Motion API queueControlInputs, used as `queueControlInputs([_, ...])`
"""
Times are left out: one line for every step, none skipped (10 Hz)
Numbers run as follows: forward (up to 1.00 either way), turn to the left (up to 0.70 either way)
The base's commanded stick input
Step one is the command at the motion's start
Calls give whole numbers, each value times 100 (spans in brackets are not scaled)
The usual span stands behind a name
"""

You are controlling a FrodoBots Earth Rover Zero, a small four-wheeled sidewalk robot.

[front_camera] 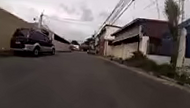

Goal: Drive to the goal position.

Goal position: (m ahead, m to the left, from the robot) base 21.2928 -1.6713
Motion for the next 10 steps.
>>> queueControlInputs([100,0])
queueControlInputs([100,0])
queueControlInputs([100,0])
queueControlInputs([100,0])
queueControlInputs([100,0])
queueControlInputs([100,0])
queueControlInputs([100,0])
queueControlInputs([100,0])
queueControlInputs([100,0])
queueControlInputs([100,0])
